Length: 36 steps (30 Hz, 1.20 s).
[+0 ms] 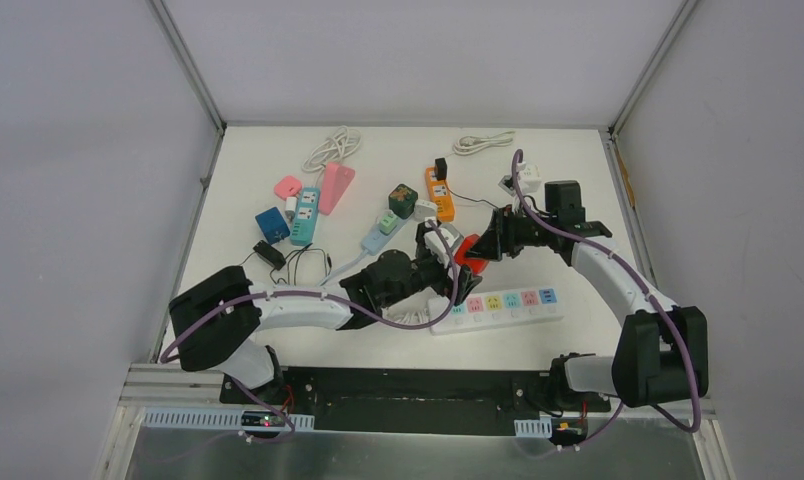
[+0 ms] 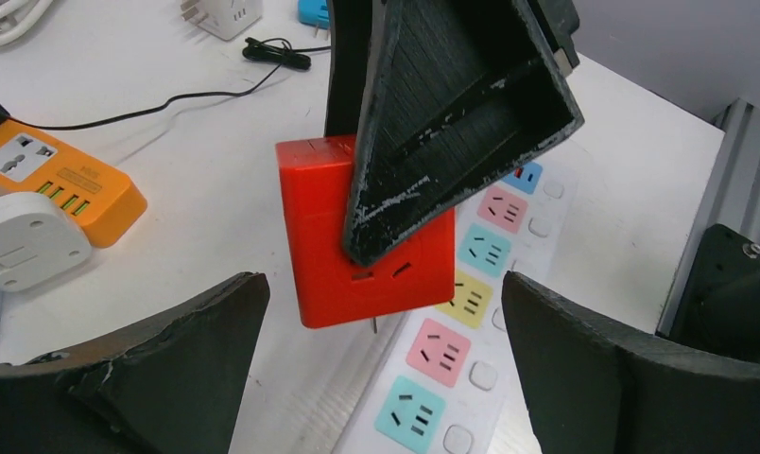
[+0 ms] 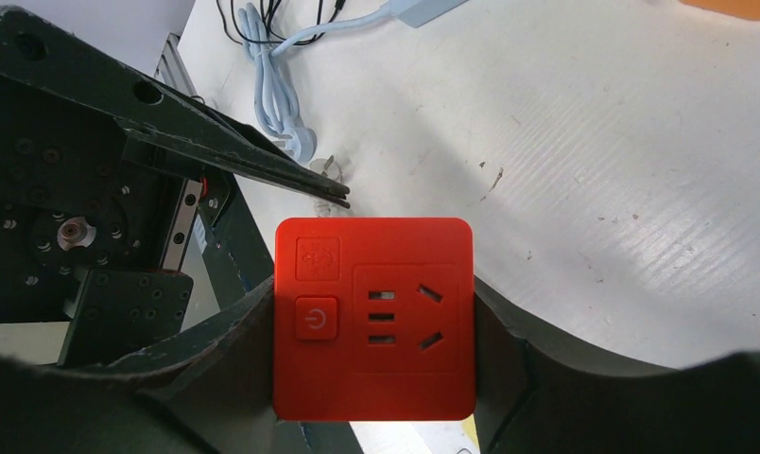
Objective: Pull the plug off the socket
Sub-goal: Place the plug at the center of the board.
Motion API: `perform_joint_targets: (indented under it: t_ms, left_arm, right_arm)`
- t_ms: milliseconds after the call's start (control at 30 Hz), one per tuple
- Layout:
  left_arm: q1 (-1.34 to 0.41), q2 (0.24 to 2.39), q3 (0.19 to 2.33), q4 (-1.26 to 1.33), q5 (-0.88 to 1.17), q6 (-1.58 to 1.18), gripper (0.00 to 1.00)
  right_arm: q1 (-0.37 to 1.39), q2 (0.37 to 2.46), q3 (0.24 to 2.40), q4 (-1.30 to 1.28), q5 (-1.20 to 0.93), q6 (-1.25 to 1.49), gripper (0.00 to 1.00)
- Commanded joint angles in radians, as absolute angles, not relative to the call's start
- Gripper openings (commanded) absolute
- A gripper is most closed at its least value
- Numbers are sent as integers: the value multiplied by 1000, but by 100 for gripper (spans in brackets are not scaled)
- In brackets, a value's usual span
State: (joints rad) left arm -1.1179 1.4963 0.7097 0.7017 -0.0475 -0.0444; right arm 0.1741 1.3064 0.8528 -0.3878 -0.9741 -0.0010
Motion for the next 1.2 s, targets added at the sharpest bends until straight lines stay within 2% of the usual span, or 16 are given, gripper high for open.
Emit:
perform_joint_targets:
  t_ms: [0, 267, 467, 567, 600, 700, 733, 800, 867, 1167]
  left_arm:
    - [-1117, 1538, 784, 725, -112, -69, 98]
    - [-1117, 1629, 874, 659, -153, -61, 89]
    - [-1117, 1664, 918, 597, -196, -65, 76]
    - [-1117, 1672, 926, 591, -207, -64, 55]
    - [-1117, 1672, 926, 591, -202, -58, 47]
    - [-1117, 1667, 923, 589, -178, -52, 13]
    - [-1117, 1663, 918, 590, -173, -51, 4]
    - [-1117, 1651, 897, 603, -163, -50, 0]
    - [-1117, 1635, 869, 629, -158, -51, 0]
    - [-1117, 1549, 753, 664, -118, -60, 0]
  right_arm:
    - [178, 1316, 863, -338, -1009, 22, 0]
    - [179, 1318, 864, -341, -1009, 22, 0]
    - [178, 1324, 864, -339, -1009, 22, 0]
    - [178, 1330, 864, -339, -1009, 22, 0]
    - [178, 1332, 864, -338, -1087, 167, 9]
    - [178, 1338, 866, -338, -1124, 195, 42]
    - [179, 1336, 865, -340, -1130, 190, 60]
    - [179, 1326, 862, -342, -1129, 181, 96]
    - [179, 1314, 857, -342, -1130, 173, 100]
    - [168, 1296, 879, -413, -1083, 99, 100]
